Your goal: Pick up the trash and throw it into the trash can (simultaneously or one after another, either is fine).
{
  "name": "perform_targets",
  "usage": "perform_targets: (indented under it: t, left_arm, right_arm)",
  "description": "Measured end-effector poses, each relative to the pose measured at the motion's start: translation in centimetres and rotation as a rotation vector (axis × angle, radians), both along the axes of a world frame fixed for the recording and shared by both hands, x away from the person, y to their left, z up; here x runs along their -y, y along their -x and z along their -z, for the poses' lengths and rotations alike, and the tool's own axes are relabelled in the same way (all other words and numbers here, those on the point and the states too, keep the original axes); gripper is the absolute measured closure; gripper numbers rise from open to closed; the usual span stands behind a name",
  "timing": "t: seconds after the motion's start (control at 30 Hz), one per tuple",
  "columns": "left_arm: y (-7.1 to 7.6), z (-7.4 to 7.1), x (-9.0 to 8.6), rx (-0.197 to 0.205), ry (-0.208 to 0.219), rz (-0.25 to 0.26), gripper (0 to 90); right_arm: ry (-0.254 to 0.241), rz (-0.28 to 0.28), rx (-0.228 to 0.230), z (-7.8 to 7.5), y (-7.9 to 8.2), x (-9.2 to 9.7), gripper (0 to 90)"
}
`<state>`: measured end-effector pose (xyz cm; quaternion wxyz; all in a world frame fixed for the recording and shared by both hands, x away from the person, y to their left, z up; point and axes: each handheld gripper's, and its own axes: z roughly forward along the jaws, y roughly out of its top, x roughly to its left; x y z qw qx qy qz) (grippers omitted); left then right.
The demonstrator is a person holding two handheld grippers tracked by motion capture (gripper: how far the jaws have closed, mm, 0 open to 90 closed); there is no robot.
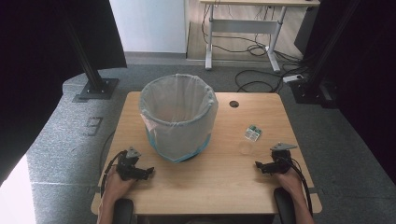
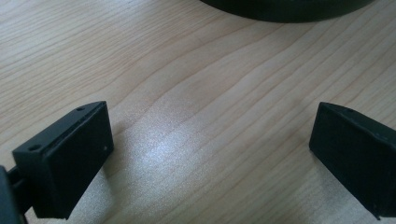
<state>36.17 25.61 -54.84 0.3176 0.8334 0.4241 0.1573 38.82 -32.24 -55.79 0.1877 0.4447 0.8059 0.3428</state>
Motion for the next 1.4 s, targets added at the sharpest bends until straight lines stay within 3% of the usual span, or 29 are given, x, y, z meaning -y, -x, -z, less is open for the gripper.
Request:
perform_targets:
  t: [0.17,0.3,0.4,0.53,1.07,1.4]
  left_arm:
    - [-0.1,0.0,0.0,0.001,0.000,0.000,0.0]
    - [-0.1,0.0,0.1,0.001,0.000,-0.002,0.0]
    - [-0.1,0.0,0.1,0.001,0.000,-0.003,0.0]
    - [-0.1,0.0,0.1,0.001,0.000,-0.004,0.0]
    - [-0.1,0.0,0.1,0.000,0.001,-0.006,0.0]
    - [-0.2,0.0,0.2,-0.001,0.001,-0.009,0.0]
  right_arm:
    - [0.007,0.007,0.000,-0.1,0.0,0.0,0.0]
    - [0.051,0.010,-0.002,-0.6,-0.1,-0.1,0.0]
    - [0.009,0.009,-0.009,-1.3,-0.3,-0.1,0.0]
    - [0.004,0.001,-0.007,-2.1,-0.8,-0.4,0.0]
    - [0.027,-0.037,0.025,-4.1,-3.7,-2.5,0.0]
    - [0.032,-0.100,0.023,-4.9,-5.3,-4.7,0.8]
